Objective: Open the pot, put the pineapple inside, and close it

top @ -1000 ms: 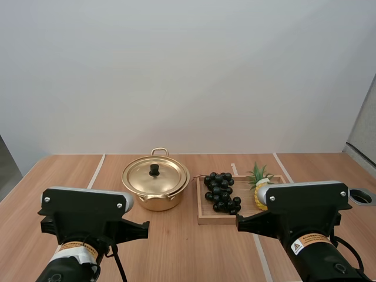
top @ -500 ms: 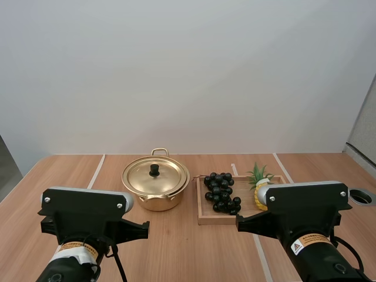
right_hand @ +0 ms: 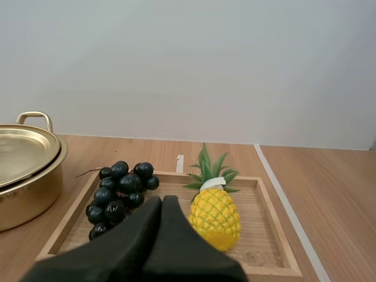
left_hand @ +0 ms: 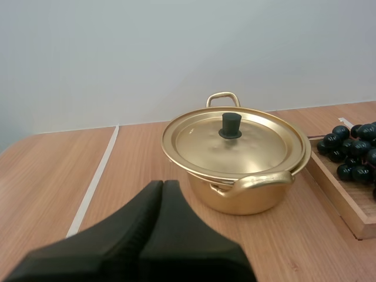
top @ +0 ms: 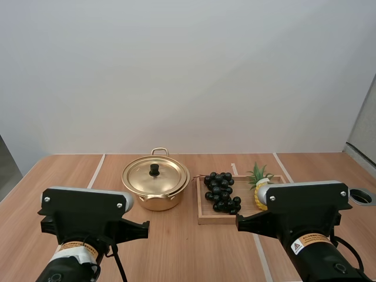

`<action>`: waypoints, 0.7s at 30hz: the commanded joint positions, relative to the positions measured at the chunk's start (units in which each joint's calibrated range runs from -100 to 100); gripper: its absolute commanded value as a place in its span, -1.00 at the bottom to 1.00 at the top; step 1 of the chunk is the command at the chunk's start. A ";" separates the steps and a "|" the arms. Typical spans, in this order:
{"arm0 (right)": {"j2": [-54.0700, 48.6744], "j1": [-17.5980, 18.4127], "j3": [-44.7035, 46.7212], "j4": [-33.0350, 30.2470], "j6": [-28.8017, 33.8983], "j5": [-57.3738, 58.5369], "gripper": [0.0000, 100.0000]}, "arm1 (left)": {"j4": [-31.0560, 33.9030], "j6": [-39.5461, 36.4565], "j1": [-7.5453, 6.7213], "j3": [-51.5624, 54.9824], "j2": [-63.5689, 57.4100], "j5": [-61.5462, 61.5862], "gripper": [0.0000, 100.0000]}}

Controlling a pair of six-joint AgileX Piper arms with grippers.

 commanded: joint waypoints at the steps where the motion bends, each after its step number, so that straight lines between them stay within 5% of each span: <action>1: -0.39 -0.22 0.00 1.82 0.08 -0.36 -1.00 | -1.03 -0.23 0.07 0.00 -0.27 -1.89 -1.00; 21: -0.39 -0.22 0.00 2.28 0.08 -1.07 -1.00 | -1.03 -2.06 0.07 0.00 -0.27 -1.89 -1.00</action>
